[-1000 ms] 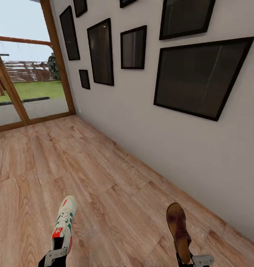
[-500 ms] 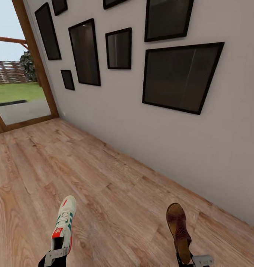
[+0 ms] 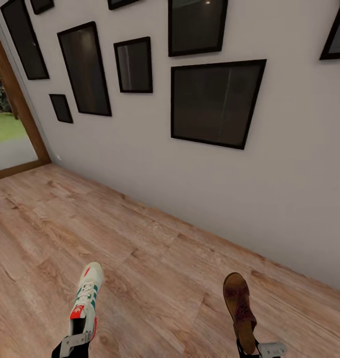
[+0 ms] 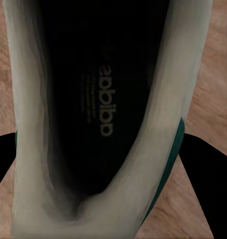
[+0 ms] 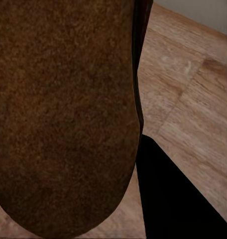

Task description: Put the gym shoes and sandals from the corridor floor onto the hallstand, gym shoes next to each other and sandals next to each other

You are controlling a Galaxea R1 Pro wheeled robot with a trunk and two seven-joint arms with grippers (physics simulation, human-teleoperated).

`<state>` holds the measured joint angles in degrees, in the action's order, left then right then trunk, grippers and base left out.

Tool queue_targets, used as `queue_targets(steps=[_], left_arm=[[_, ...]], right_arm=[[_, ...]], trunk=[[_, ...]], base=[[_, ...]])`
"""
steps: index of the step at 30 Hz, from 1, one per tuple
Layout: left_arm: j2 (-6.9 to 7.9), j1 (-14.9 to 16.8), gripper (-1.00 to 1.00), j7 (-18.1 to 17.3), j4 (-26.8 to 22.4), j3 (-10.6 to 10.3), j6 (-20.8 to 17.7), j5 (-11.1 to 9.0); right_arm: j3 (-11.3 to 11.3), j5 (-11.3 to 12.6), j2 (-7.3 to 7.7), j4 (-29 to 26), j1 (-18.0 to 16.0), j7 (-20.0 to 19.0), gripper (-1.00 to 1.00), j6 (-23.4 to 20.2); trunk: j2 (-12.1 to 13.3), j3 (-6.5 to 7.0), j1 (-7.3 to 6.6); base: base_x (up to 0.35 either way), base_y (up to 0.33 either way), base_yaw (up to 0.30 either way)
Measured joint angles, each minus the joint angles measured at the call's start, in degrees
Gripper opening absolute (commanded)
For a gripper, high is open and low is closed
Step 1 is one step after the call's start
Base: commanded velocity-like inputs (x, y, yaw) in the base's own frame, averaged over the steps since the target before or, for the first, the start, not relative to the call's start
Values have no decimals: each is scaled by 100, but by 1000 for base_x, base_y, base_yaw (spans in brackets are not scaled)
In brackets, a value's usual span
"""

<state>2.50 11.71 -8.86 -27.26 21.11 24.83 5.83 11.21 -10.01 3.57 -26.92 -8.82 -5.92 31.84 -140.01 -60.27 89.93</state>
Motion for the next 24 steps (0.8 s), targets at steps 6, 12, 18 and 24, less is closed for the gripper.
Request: queue_targets(steps=[6,12,18,24], left_arm=[[0,-3,-100,0,8,1,0,0],[0,-1,-100,0,10,2,0,2],[0,-2,-100,-3,10,8,0,0],[0,-1,-100,-3,10,14,0,0]], right_arm=[[0,3,0,31,0,0,-100,0],[0,1,-2,34,0,-1,-100,0],[-1,1,-5,33,0,-1,-100,0],[0,2,-7,34,0,-1,-100,0]], trunk=[[0,0,0],[-119,-53,65],[-241,-108,132],[-241,-108,132]], base=[[0,1,-300],[0,0,-300],[0,0,-300],[0,0,-300]])
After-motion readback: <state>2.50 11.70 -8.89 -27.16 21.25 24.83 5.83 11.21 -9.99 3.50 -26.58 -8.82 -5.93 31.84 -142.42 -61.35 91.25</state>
